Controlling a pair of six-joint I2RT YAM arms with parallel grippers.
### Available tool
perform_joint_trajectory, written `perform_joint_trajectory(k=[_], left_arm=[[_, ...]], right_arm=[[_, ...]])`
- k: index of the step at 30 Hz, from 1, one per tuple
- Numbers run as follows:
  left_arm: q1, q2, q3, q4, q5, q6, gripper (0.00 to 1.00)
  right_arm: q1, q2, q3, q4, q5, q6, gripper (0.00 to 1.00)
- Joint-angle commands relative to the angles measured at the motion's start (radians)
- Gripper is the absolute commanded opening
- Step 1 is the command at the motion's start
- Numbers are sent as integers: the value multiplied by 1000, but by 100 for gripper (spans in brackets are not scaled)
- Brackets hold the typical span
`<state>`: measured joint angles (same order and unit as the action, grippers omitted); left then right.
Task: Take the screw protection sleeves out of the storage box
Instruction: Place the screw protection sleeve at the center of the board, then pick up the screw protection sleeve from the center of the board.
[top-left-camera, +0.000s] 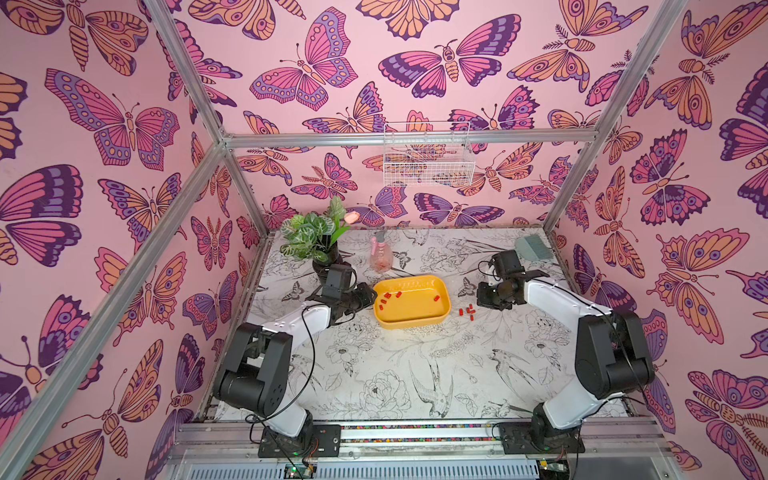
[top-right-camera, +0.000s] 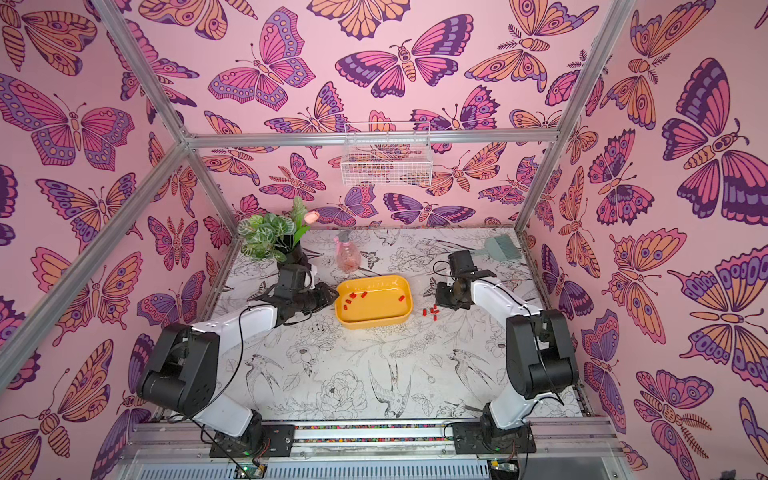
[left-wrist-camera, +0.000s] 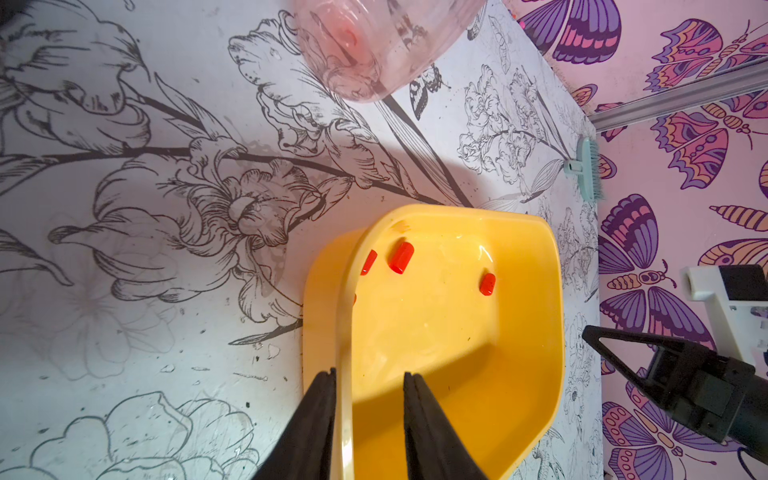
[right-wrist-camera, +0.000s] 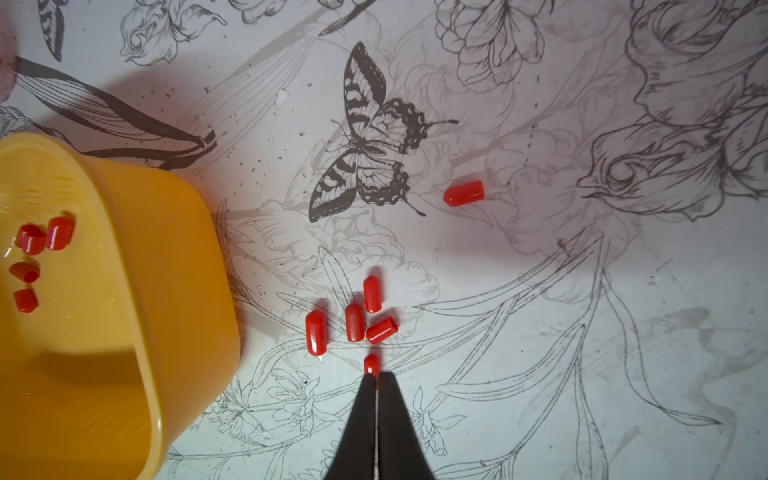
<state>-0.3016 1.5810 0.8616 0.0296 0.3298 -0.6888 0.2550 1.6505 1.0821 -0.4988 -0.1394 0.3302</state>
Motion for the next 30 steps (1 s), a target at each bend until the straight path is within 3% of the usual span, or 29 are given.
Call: perform_joint_trajectory(k=[1, 11, 22, 30], left_arm=[[4, 13, 10, 7, 11, 3, 33], [3, 17, 14, 7, 15, 3, 33], [4, 26, 20, 7, 18, 5, 33], [4, 39, 31, 4, 24, 9, 33]], right_arm=[[-21, 11, 12, -24, 30, -29, 10], [-84, 78, 30, 6, 46, -42, 19], [-123, 266, 186, 33, 29, -50, 31], [-122, 321, 223, 52, -6, -53, 33]])
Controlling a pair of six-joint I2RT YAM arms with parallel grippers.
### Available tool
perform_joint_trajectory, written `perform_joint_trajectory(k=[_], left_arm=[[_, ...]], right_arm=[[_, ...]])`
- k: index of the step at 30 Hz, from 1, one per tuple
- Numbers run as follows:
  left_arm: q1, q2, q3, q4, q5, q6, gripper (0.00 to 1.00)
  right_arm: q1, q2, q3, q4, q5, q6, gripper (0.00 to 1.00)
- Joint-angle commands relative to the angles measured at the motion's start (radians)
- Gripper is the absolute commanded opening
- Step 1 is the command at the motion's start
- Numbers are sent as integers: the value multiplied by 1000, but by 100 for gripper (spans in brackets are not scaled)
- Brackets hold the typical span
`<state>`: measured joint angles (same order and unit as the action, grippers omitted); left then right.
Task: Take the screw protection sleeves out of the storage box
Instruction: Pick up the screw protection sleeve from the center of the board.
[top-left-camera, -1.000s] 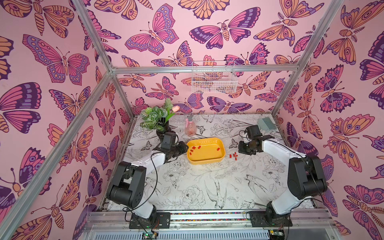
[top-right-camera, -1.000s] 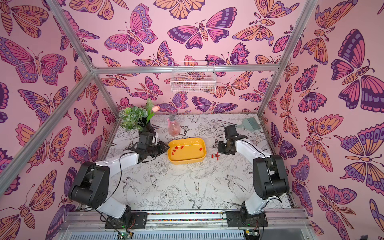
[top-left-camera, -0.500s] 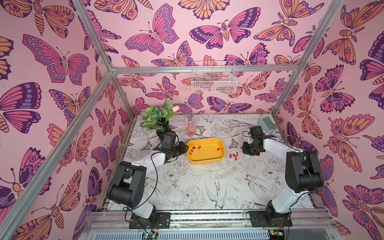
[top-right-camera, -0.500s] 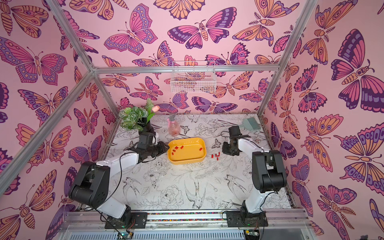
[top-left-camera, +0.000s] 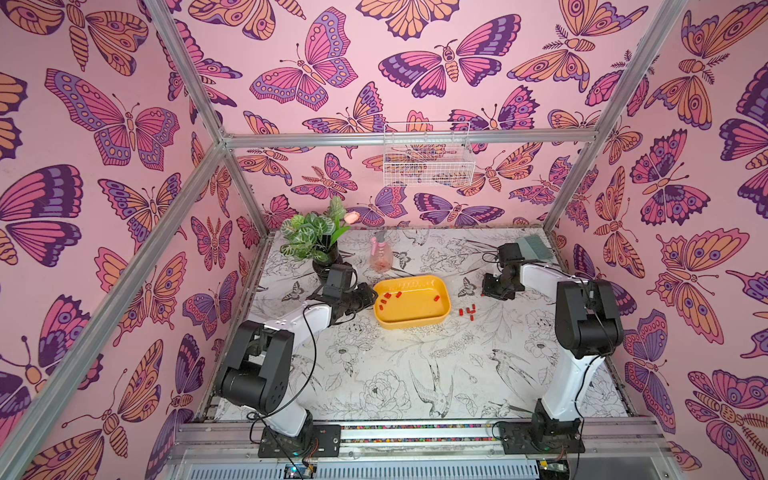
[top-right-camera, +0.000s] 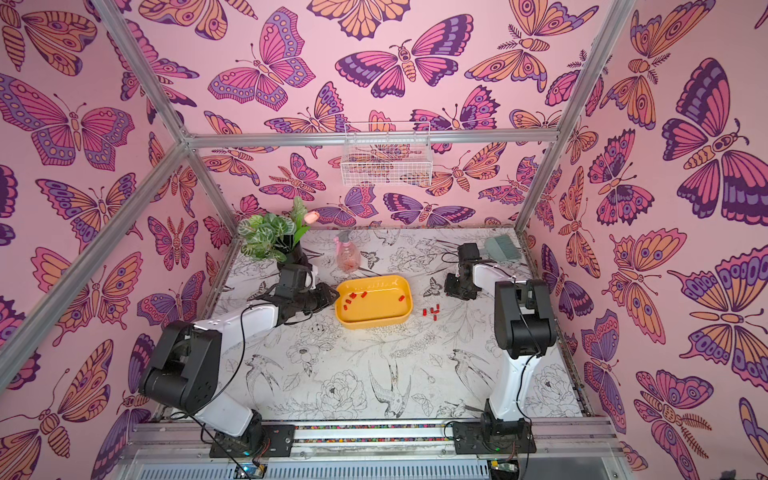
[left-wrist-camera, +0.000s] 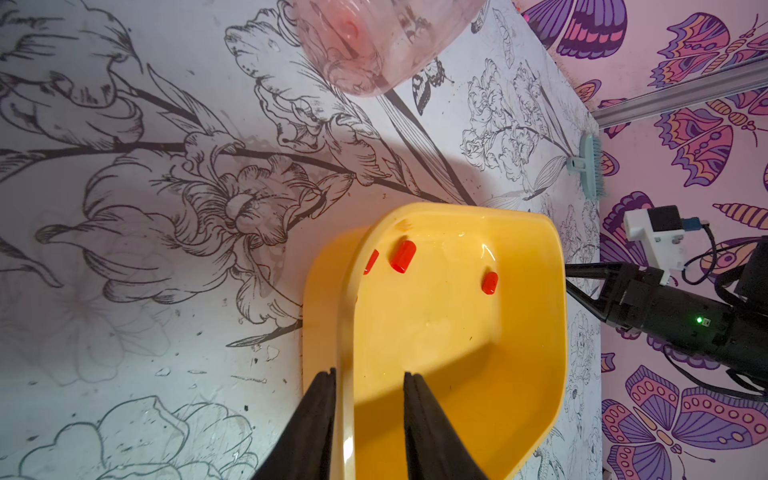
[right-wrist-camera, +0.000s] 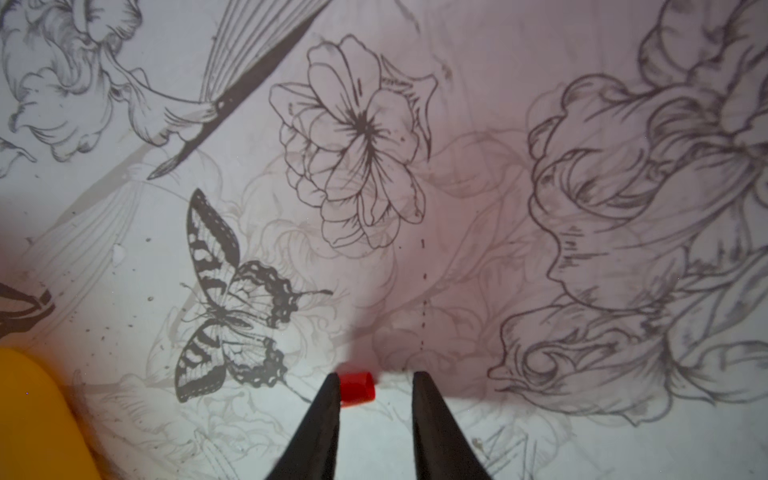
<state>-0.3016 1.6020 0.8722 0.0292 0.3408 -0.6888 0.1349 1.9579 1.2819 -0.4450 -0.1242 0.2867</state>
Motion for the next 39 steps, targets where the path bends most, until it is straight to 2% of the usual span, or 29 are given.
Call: perform_joint_trajectory(k=[1, 10, 26, 32, 39], left_arm=[[3, 19, 22, 5, 15, 9, 33], [4, 15, 19, 5, 13, 9, 33], [4, 16, 19, 5, 13, 9, 33], [4, 17, 22, 5, 15, 11, 33], [3, 19, 22, 5, 15, 11, 33]], right_arm=[[-3, 15, 23, 0, -22, -9, 33], [-1, 34, 40, -13, -52, -19, 28], [22, 38, 55, -41, -105, -22, 3], [26, -42, -1, -44, -159, -3, 1], [35, -72, -54, -30, -311, 23, 1]])
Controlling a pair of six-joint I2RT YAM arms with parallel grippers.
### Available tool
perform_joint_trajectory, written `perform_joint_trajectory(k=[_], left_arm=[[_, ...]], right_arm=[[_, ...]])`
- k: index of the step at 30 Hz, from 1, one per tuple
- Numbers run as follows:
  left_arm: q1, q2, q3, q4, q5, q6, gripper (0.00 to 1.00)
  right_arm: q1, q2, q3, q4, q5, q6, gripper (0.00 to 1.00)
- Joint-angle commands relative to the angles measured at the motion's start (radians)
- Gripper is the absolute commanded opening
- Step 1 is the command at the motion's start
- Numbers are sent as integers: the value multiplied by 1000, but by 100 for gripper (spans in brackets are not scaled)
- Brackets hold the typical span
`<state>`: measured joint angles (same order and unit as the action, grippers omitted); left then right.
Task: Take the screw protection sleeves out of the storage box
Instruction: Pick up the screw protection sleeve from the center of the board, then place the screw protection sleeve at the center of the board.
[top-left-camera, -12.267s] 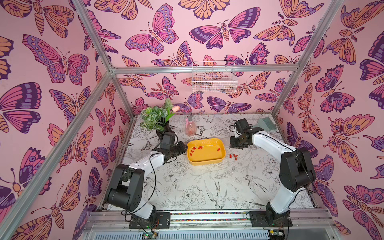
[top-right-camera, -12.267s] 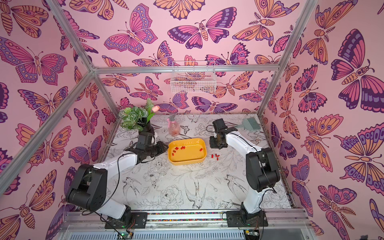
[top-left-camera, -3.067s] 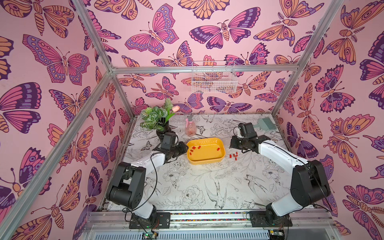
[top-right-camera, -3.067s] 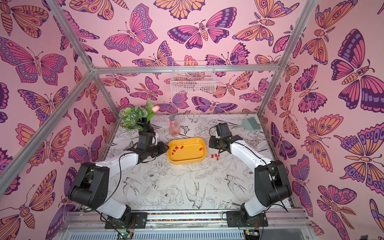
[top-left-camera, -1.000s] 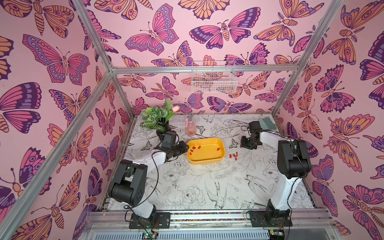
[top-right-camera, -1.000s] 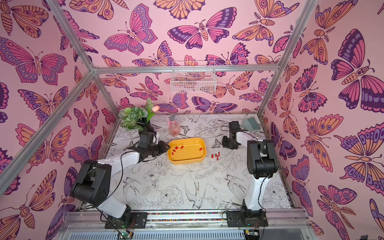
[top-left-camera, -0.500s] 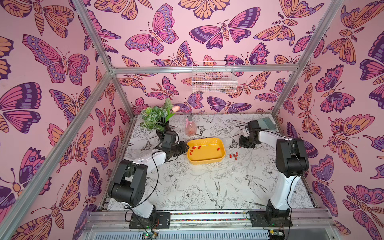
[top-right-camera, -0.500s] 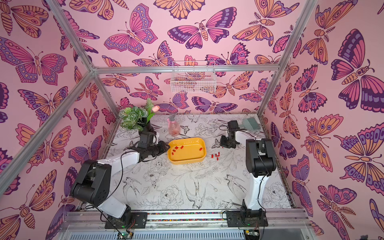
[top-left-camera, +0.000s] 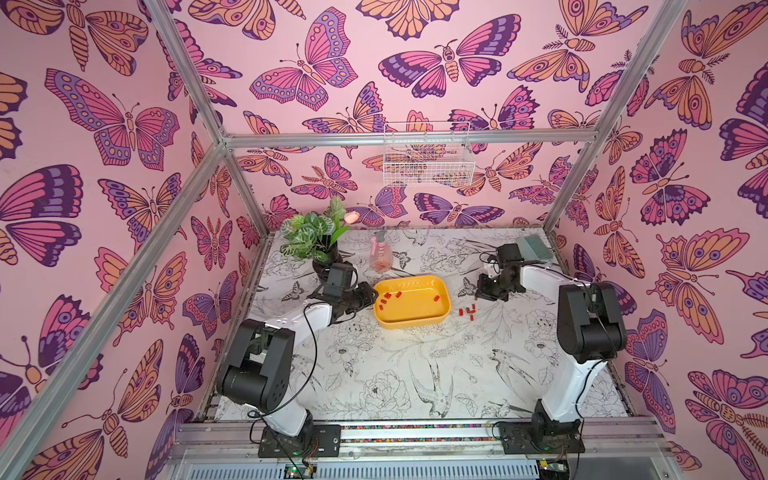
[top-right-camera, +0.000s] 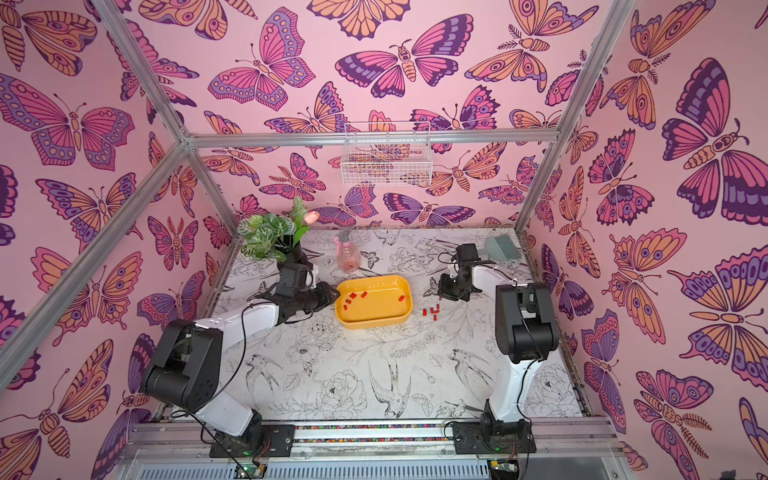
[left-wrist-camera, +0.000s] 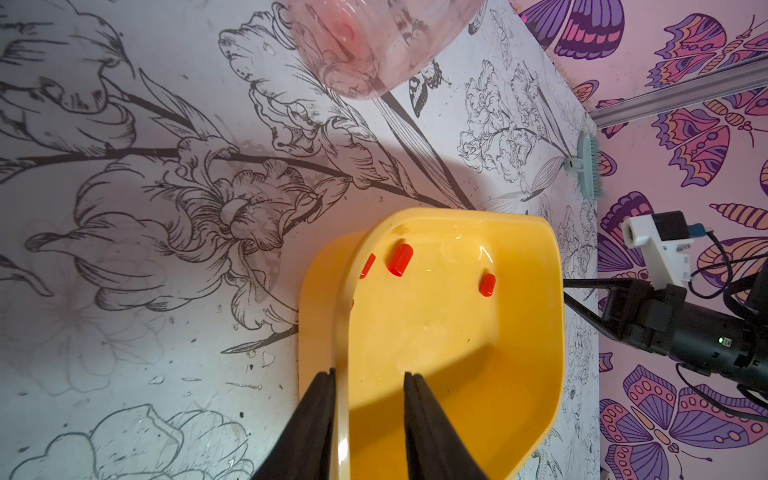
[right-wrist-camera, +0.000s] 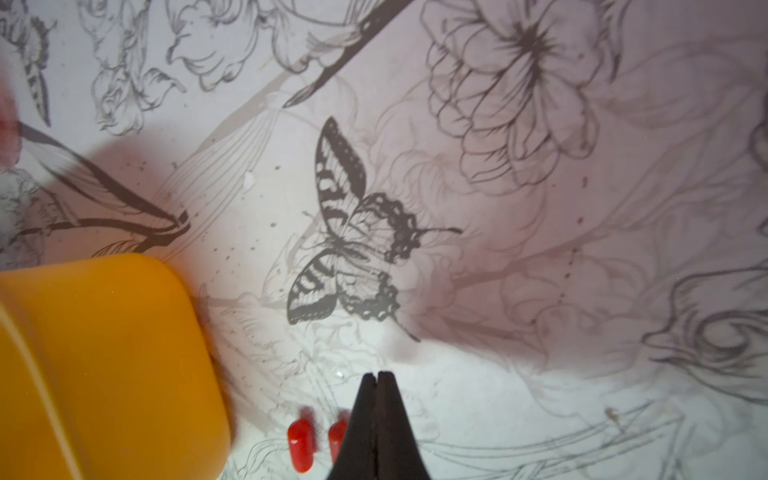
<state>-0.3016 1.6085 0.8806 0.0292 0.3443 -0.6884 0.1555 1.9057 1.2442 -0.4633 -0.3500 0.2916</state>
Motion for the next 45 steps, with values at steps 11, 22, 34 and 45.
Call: perform_joint_trajectory(k=[11, 22, 34, 45], left_arm=[[4, 10, 12, 4, 8, 9, 33], [4, 10, 13, 5, 10, 10, 33], [3, 12, 14, 5, 12, 10, 33], [5, 16, 19, 5, 16, 13, 33]], right_arm=[[35, 33, 22, -49, -99, 0, 2], [47, 69, 47, -79, -75, -14, 8], [48, 0, 26, -66, -41, -11, 25], [158, -254, 6, -93, 167, -69, 30]])
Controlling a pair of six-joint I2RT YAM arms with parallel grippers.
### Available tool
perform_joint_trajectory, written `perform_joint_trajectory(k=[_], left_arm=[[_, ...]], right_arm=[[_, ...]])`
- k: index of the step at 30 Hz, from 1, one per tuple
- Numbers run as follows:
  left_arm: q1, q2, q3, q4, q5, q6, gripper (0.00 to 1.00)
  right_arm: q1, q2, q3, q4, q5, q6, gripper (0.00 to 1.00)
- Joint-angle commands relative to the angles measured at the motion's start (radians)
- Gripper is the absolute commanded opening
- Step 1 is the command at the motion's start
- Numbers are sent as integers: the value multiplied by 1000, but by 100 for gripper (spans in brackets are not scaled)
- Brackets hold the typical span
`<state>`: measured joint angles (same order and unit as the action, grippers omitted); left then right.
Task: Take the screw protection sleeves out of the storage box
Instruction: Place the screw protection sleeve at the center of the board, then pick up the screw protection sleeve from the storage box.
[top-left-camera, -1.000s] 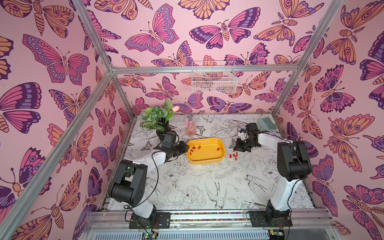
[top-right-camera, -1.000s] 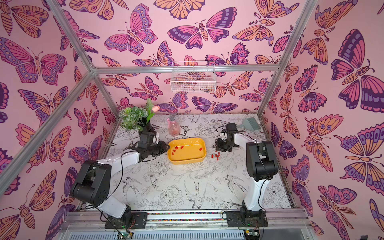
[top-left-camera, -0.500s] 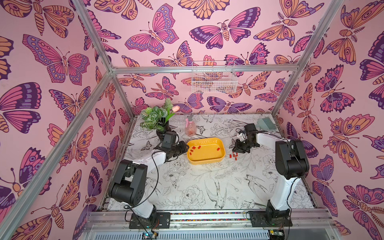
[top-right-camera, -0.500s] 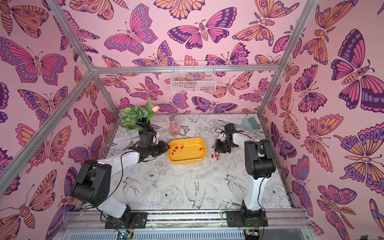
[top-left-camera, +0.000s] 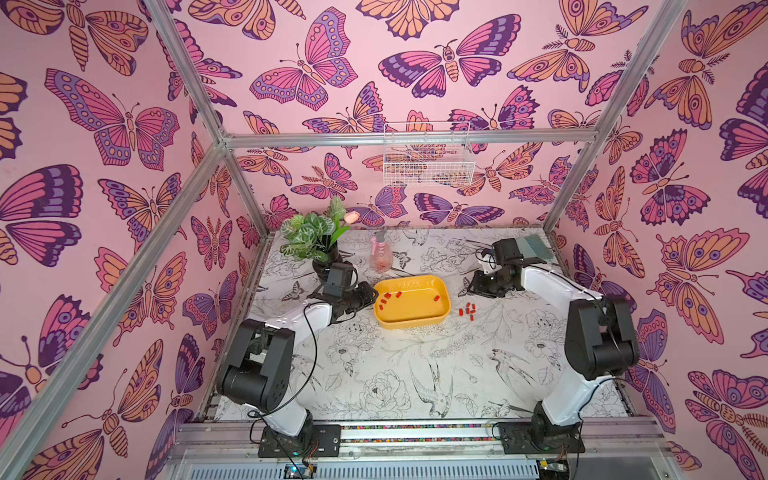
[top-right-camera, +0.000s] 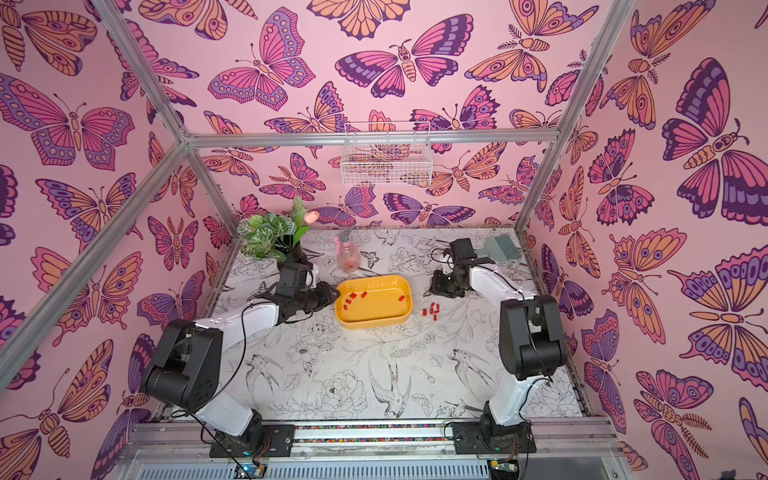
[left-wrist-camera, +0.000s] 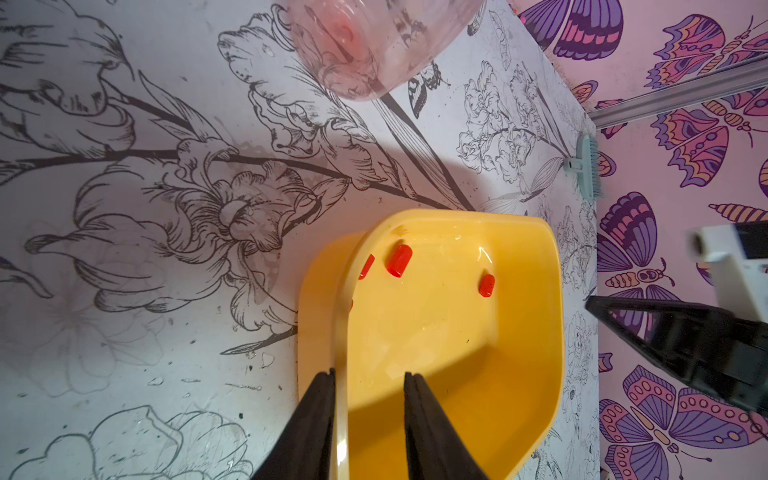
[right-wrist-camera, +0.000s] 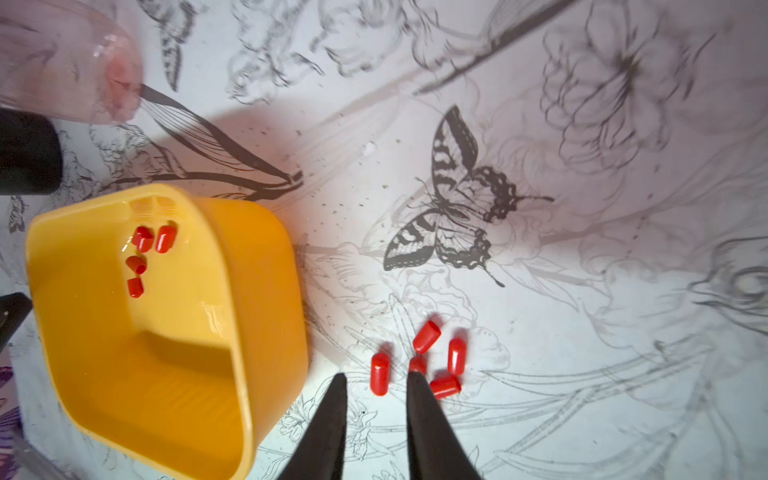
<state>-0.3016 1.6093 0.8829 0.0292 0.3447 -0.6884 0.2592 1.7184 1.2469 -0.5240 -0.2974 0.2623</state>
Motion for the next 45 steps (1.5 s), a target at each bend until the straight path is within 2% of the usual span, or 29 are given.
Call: perform_joint_trajectory(k=[1, 8, 11, 15, 19, 27, 45], left_arm=[[5, 16, 17, 5, 16, 13, 33], [5, 22, 20, 11, 29, 9, 33], [4, 23, 20, 12, 33, 12, 33], [8, 23, 18, 22, 40, 9, 33], [11, 26, 13, 35, 53, 6, 33], [15, 24, 9, 48, 64, 3, 33], [16, 14, -2, 48, 58, -2, 33]], right_arm=[[78, -93, 2, -33, 145, -45, 31], [232, -210, -3, 22, 241, -4, 35], [328, -185, 17, 56, 306, 28, 36], [430, -68, 86, 66, 360, 72, 37], [457, 47, 152, 90, 339, 143, 37], [486, 200, 215, 188, 373, 246, 37], [519, 444, 402, 169, 365, 282, 37]])
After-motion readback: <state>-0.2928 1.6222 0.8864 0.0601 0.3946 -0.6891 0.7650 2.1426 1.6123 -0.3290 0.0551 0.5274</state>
